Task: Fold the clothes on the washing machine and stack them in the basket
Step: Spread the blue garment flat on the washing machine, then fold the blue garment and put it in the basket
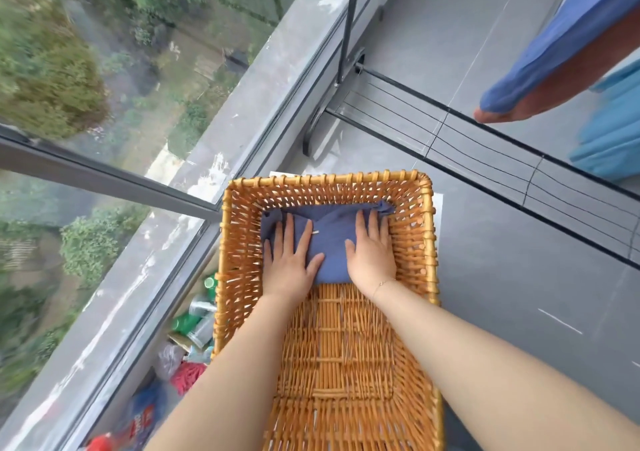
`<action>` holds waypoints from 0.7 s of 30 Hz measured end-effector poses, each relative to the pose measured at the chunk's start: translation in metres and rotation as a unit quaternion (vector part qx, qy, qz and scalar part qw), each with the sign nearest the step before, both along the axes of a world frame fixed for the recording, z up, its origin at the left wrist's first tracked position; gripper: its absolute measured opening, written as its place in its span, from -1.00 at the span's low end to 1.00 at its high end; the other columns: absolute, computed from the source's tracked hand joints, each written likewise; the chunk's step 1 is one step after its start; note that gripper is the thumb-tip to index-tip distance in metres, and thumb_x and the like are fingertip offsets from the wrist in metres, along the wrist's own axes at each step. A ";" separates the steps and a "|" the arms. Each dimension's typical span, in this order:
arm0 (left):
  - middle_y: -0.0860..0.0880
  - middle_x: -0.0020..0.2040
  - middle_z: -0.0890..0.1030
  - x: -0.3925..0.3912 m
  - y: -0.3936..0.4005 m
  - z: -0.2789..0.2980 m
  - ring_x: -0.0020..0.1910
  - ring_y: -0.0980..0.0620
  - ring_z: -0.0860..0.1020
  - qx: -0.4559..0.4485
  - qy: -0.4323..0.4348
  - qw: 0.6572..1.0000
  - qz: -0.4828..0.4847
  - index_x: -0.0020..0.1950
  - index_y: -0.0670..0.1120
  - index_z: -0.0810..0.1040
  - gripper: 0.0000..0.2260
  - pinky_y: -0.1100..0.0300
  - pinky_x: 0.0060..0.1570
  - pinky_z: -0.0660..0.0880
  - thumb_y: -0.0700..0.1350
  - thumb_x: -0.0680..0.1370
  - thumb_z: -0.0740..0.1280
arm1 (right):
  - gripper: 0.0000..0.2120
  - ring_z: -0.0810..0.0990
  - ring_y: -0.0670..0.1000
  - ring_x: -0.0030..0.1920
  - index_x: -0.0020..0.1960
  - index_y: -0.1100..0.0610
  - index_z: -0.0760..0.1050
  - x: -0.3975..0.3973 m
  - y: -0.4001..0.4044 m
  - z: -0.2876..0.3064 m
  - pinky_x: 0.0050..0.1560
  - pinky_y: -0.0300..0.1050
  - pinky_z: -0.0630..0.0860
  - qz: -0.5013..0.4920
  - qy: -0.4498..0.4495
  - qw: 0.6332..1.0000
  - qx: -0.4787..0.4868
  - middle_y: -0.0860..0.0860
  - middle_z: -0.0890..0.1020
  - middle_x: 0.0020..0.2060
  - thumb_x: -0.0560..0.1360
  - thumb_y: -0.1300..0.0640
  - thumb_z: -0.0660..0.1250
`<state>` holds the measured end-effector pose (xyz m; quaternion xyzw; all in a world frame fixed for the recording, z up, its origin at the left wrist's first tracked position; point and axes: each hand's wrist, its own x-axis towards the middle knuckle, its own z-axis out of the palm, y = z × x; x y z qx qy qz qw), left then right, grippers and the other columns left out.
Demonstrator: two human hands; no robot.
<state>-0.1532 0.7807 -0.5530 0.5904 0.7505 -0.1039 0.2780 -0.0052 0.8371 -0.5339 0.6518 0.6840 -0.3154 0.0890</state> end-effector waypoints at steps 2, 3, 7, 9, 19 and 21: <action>-0.06 0.57 -0.29 0.004 0.001 0.005 0.55 -0.09 -0.24 -0.006 0.005 1.000 0.013 0.55 0.14 -0.25 -0.40 -0.06 0.49 -0.19 0.25 0.60 -0.08 | -0.41 -0.14 0.11 0.56 0.58 0.07 -0.13 -0.005 0.001 0.008 0.54 0.03 -0.10 -0.007 -0.014 1.000 -0.019 0.05 -0.11 0.57 0.64 0.06 0.06; -0.07 0.57 -0.26 0.006 0.001 0.011 0.55 -0.09 -0.22 -0.010 0.006 1.000 0.017 0.57 0.12 -0.21 -0.42 -0.07 0.49 -0.15 0.20 0.63 -0.01 | -0.40 -0.13 0.11 0.56 0.58 0.07 -0.13 -0.004 0.003 0.014 0.54 0.04 -0.10 -0.010 -0.008 0.999 -0.037 0.04 -0.10 0.57 0.63 0.10 0.08; -0.10 0.59 -0.03 0.008 -0.002 0.058 0.53 -0.13 0.11 0.061 -0.041 0.995 0.066 0.58 0.04 0.05 -0.48 -0.03 0.43 0.23 -0.09 0.64 0.12 | -0.47 0.08 0.09 0.53 0.51 0.23 0.21 0.013 0.013 0.060 0.51 -0.08 0.03 -0.087 0.143 0.983 -0.075 0.10 0.14 0.54 0.54 0.36 0.09; -0.08 0.58 0.07 0.012 -0.010 0.086 0.45 -0.12 0.27 0.088 -0.091 0.982 0.140 0.56 0.05 0.15 -0.49 0.02 0.29 0.40 -0.17 0.61 0.14 | -0.52 0.27 0.07 0.46 0.39 0.25 0.40 0.027 0.010 0.094 0.40 -0.21 0.16 -0.169 0.226 0.957 -0.070 0.11 0.34 0.44 0.51 0.42 0.06; -0.05 0.13 0.63 0.065 -0.013 0.260 -0.03 -0.01 0.56 0.172 -0.220 0.901 0.332 -0.04 0.07 0.63 -0.66 0.17 -0.07 0.43 -0.31 0.49 0.18 | -0.75 0.56 -0.04 -0.26 0.06 0.24 0.55 0.094 0.017 0.257 -0.34 -0.42 0.45 -0.209 0.380 0.884 -0.173 0.17 0.62 -0.06 0.56 0.39 0.12; -0.06 -0.08 0.69 0.085 -0.009 0.295 -0.21 -0.10 0.58 0.193 -0.235 0.879 0.368 -0.14 0.15 0.60 -0.65 0.05 -0.20 0.49 -0.30 0.47 0.20 | -0.75 0.55 -0.09 -0.32 0.09 0.27 0.55 0.112 0.027 0.291 -0.38 -0.45 0.42 -0.162 0.396 0.886 -0.176 0.16 0.63 -0.09 0.56 0.37 0.12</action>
